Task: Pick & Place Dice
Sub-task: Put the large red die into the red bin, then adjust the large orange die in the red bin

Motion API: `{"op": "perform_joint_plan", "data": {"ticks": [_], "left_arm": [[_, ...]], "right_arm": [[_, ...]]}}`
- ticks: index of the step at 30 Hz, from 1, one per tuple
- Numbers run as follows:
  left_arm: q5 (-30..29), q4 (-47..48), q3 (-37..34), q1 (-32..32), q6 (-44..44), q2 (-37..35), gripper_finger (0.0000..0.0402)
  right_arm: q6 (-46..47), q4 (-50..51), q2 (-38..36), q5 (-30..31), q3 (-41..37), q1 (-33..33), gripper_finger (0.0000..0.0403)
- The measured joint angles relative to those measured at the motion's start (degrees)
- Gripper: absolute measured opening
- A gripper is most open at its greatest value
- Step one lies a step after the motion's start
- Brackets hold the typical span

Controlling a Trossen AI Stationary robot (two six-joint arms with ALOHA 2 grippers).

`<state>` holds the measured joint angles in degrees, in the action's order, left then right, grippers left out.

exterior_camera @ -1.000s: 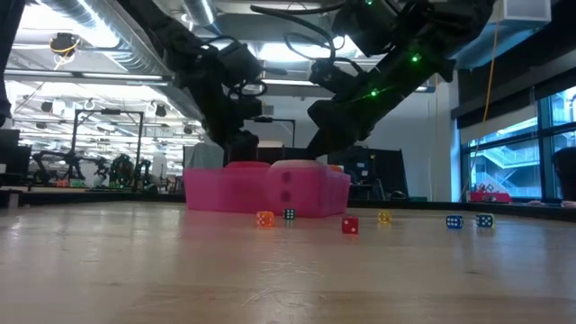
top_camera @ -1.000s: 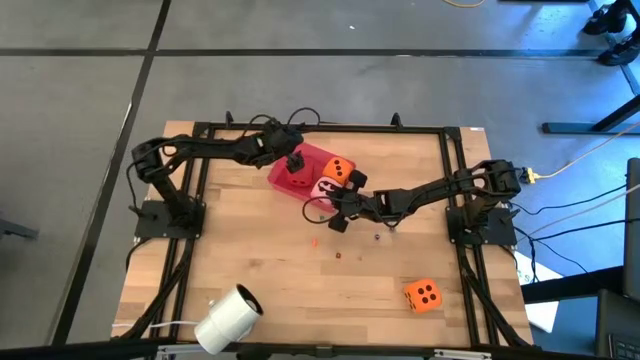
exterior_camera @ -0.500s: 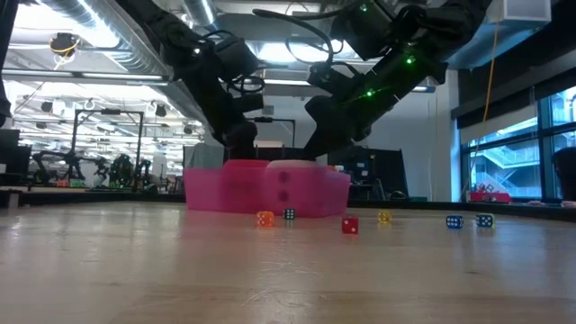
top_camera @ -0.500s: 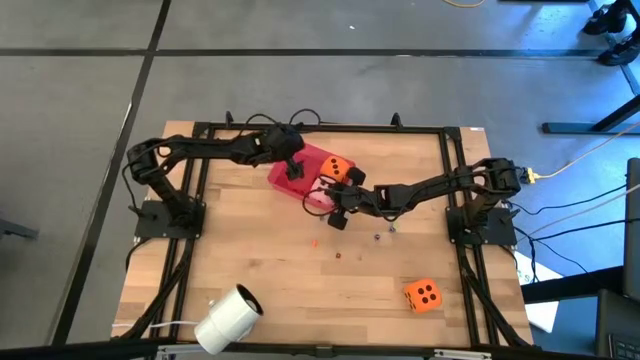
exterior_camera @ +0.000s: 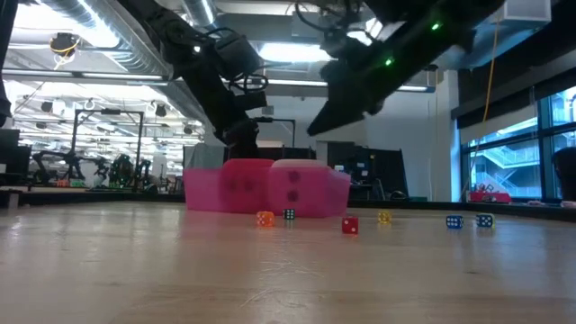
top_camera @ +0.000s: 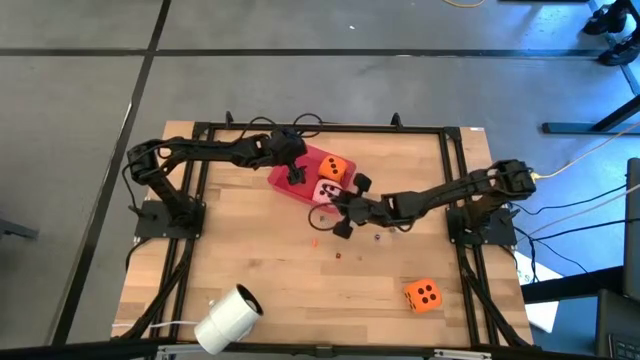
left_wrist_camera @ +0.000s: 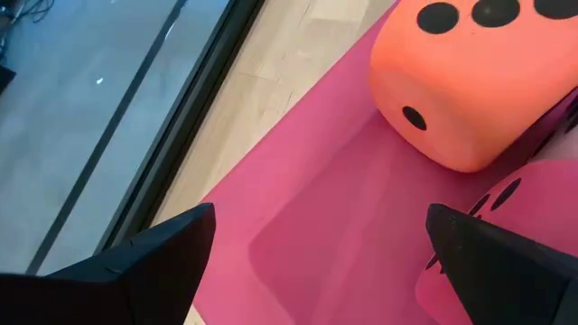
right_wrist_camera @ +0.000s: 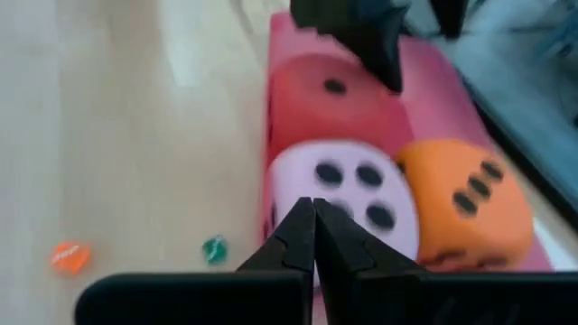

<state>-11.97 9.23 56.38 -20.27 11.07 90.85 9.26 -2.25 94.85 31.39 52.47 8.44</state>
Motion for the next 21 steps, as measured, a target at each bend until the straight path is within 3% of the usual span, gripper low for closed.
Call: {"op": "perform_joint_plan", "data": {"ticks": [10, 14, 19, 21], "left_arm": [[0.4, -4.0, 0.0, 1.6, 0.1, 0.0, 0.0400], [0.3, -4.3, 0.0, 2.1, 1.0, 0.0, 0.0400], [-9.7, -8.8, 0.0, 2.1, 2.9, -0.5, 0.0400], [-11.2, -10.4, 0.1, 1.2, 3.8, -0.9, 0.0400]], "right_arm": [[16.7, 20.4, -1.0, 2.7, 0.0, 1.1, 0.0001], [18.8, 21.9, 0.1, 3.7, -0.1, -0.6, 0.0001], [18.6, 22.9, 0.7, 5.0, 0.0, -3.3, 0.0001], [18.5, 23.4, 0.7, 5.5, 0.0, -4.7, 0.0000]]}}
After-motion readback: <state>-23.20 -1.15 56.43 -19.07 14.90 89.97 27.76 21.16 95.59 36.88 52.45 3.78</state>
